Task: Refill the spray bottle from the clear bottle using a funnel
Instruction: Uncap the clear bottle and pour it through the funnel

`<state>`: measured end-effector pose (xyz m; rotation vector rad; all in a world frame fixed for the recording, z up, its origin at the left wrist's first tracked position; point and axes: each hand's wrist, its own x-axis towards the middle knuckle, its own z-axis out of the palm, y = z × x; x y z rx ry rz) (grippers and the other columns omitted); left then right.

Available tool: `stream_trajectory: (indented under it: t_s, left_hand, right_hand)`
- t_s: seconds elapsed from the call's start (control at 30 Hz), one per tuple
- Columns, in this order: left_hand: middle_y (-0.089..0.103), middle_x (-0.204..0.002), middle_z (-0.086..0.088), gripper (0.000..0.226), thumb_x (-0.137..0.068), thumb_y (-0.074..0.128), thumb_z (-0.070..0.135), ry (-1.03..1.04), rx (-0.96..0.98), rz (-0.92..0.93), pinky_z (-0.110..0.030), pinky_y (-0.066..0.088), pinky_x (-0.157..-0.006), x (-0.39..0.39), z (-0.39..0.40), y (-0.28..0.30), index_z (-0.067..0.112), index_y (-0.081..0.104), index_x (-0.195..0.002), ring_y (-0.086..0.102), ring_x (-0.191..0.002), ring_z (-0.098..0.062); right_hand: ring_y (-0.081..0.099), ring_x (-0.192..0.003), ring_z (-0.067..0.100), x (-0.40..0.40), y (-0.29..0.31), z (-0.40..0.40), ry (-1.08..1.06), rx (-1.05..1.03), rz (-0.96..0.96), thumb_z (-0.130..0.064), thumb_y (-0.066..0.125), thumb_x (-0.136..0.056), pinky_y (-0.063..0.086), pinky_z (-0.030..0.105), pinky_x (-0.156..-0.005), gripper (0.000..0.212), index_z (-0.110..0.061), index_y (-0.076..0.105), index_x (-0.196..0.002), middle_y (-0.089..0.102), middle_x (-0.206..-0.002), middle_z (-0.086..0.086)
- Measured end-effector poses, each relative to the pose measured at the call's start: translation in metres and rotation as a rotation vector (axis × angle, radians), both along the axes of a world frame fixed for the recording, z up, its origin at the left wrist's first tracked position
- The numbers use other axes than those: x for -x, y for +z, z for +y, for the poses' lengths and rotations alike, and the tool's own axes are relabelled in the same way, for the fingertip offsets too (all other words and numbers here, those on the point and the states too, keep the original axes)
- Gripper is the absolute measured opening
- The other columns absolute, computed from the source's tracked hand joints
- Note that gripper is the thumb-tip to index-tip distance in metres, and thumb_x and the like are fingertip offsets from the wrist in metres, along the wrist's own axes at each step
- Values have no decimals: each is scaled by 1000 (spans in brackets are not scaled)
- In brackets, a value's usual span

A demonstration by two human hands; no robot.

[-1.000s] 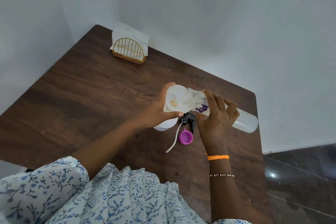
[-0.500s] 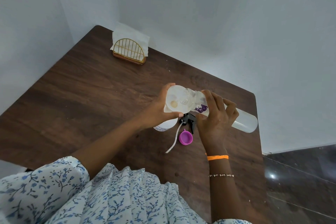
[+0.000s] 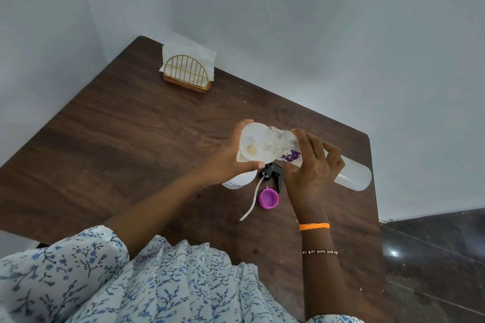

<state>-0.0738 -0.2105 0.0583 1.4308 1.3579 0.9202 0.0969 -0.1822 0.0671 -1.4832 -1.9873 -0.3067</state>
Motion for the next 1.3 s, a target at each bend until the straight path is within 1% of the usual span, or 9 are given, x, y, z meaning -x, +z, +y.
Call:
stream_trajectory:
  t_s: [0.37, 0.47, 0.57, 0.77, 0.9, 1.0, 1.07, 1.2, 1.3]
  left_hand:
    - [24, -145, 4, 88, -79, 71, 23, 0, -1, -8, 0, 28, -80, 0, 0, 0, 25, 8, -142, 29, -118, -4]
    - [23, -145, 4, 89, -80, 71, 23, 3, 7, 3, -9, 31, -86, 0, 0, 0, 26, 8, -142, 29, -118, -3]
    - [24, -145, 4, 89, -79, 71, 23, 1, 7, 7, 4, 27, -77, 0, 1, 0, 26, 8, -141, 29, -117, -2]
    - [23, -145, 5, 88, -80, 71, 24, 5, 9, 12, 6, 24, -75, 1, 0, 0, 26, 8, -141, 28, -118, -2]
    - [24, -145, 5, 88, -80, 71, 23, -3, 3, 6, 3, 27, -78, 1, 0, 1, 26, 8, -141, 28, -118, -2]
    - [24, -146, 4, 88, -80, 71, 23, -4, 4, 1, -14, 32, -90, 0, 0, 2, 25, 8, -141, 28, -118, -3]
    - [24, -146, 4, 89, -79, 71, 24, -2, 7, 5, -17, 31, -92, 0, 0, 1, 27, 8, -141, 29, -118, -3]
    - [24, -145, 5, 89, -79, 72, 24, -1, -1, 12, 0, 28, -80, 0, 1, 0, 28, 8, -141, 28, -117, -2]
    - [24, -144, 6, 88, -79, 71, 24, 3, 5, -2, 0, 26, -79, 0, 1, -2, 29, 8, -141, 28, -118, -3]
  right_hand:
    - [39, -104, 21, -1, -1, 1, 8, -14, 8, -3, 80, -56, 39, 43, -82, 62, -18, 61, -114, 66, -112, 1]
    - [39, -104, 21, -1, -1, 1, 8, -13, 8, -3, 79, -57, 38, 42, -82, 61, -18, 62, -114, 66, -112, 0]
    - [39, -104, 21, -2, -1, 0, 11, -24, 11, -2, 78, -57, 38, 41, -81, 61, -18, 62, -113, 66, -112, 0]
    - [39, -105, 21, -1, -1, 1, 8, -12, -5, -4, 79, -57, 40, 43, -80, 60, -18, 62, -114, 66, -112, 1]
    - [39, -104, 21, -2, -2, 1, 7, -21, 3, -2, 78, -57, 40, 43, -80, 61, -17, 62, -114, 66, -112, 1]
    - [39, -105, 21, -1, -2, 1, 5, -14, 6, -4, 79, -57, 38, 42, -81, 61, -18, 62, -114, 66, -112, 0]
    - [39, -105, 21, -1, -1, 0, 9, -5, 11, -4, 78, -58, 38, 41, -81, 60, -18, 62, -114, 66, -113, 1]
    - [38, -104, 22, -1, 1, -1, 15, -19, 13, -5, 68, -60, 38, 41, -80, 55, -18, 62, -114, 66, -112, 1]
    - [39, -104, 21, -1, 0, 0, 3, -8, 3, -3, 74, -58, 37, 41, -81, 60, -19, 62, -115, 66, -113, 0]
